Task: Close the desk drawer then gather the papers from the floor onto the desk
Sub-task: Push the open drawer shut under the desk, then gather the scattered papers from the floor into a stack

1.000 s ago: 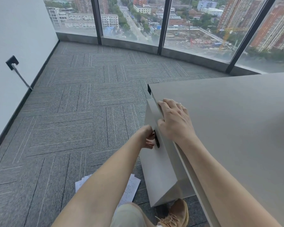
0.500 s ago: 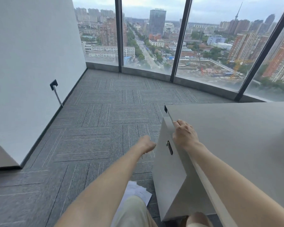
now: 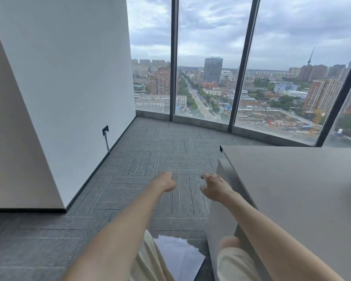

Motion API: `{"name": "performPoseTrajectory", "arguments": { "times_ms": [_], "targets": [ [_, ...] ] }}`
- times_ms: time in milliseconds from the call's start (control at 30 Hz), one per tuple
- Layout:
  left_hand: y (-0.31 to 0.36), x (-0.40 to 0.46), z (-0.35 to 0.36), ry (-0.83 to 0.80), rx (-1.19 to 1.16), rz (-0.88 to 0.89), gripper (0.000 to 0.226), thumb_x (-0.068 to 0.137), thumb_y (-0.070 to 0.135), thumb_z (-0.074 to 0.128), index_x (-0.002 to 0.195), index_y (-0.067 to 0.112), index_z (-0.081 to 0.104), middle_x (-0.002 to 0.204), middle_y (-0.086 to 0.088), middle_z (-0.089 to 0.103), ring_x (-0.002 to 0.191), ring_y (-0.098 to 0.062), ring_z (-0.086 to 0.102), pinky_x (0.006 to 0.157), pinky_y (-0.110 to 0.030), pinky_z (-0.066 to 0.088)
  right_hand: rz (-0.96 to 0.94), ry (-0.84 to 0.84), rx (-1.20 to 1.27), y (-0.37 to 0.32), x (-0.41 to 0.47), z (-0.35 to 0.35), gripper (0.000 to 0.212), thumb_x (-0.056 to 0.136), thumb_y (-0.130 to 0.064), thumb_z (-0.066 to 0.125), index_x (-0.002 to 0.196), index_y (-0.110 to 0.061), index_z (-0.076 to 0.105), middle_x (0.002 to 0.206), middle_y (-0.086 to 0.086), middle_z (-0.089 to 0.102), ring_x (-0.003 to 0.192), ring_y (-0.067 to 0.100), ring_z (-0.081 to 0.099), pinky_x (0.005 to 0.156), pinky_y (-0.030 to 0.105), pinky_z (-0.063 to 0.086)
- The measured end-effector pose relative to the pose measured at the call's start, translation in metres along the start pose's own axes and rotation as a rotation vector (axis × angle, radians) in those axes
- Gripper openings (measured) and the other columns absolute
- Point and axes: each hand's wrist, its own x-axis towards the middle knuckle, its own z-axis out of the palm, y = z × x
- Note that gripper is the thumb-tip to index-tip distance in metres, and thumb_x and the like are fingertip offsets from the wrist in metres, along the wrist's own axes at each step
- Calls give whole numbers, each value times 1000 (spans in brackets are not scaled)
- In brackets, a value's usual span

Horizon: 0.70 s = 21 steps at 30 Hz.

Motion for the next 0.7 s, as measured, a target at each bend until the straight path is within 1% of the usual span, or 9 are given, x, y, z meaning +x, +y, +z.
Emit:
{"name": "performPoseTrajectory", "arguments": {
  "times_ms": [100,167,233,333,400,500,600,667,700],
  "targets": [
    [-7,-8,5,6,25,-16,30,86,14,47,113,7,59,108,-11,61,98,-25,62,78,-34,51,-15,-50,6,0,-6,5,54,96,-28,51,147,-13,42,150,14,47,136,30,46,107,42,41],
    [-12,-9,13,4,63,-17,30,87,13,46,112,7,61,104,-9,60,92,-24,60,74,-32,49,-14,-82,19,3,-4,9,55,97,-28,51,148,-12,41,151,14,46,138,30,43,108,41,39],
    [-20,-9,21,-7,78,-28,29,88,16,47,111,8,62,104,-8,59,92,-23,58,73,-30,45,-8,-112,39,4,2,16,55,97,-30,51,148,-12,41,151,14,45,141,30,39,109,40,36],
    [-35,-1,29,-38,74,-59,33,91,24,47,117,7,60,115,-11,61,104,-27,59,84,-32,47,-2,-170,67,3,18,31,55,97,-30,52,148,-11,41,151,14,45,140,31,39,109,40,36],
    [-47,12,34,-51,57,-79,35,91,26,47,117,6,60,117,-12,61,109,-29,60,87,-33,48,2,-204,72,1,35,43,56,97,-31,52,148,-11,41,151,14,45,139,31,40,109,40,36],
    [-69,36,47,-80,12,-117,27,87,19,47,106,8,62,105,-10,62,97,-27,60,78,-32,48,5,-255,73,-5,63,67,55,97,-32,51,147,-9,43,150,15,46,139,31,41,108,37,36],
    [-91,64,65,-112,-44,-179,21,87,14,45,100,8,60,98,-13,60,84,-26,55,67,-29,44,9,-335,74,-11,95,98,55,98,-31,50,147,-8,43,151,15,46,139,31,41,109,37,36],
    [-106,80,80,-143,-98,-224,11,88,13,45,94,9,53,96,-11,55,82,-26,51,63,-28,41,19,-391,86,-12,117,122,55,98,-31,50,148,-8,41,152,14,45,140,30,41,110,37,36],
    [-114,90,90,-162,-119,-246,9,88,13,45,94,10,51,96,-10,53,83,-25,50,63,-28,40,27,-417,91,-11,129,135,55,99,-30,50,148,-8,41,152,13,44,139,30,41,110,36,37]
  ]
}}
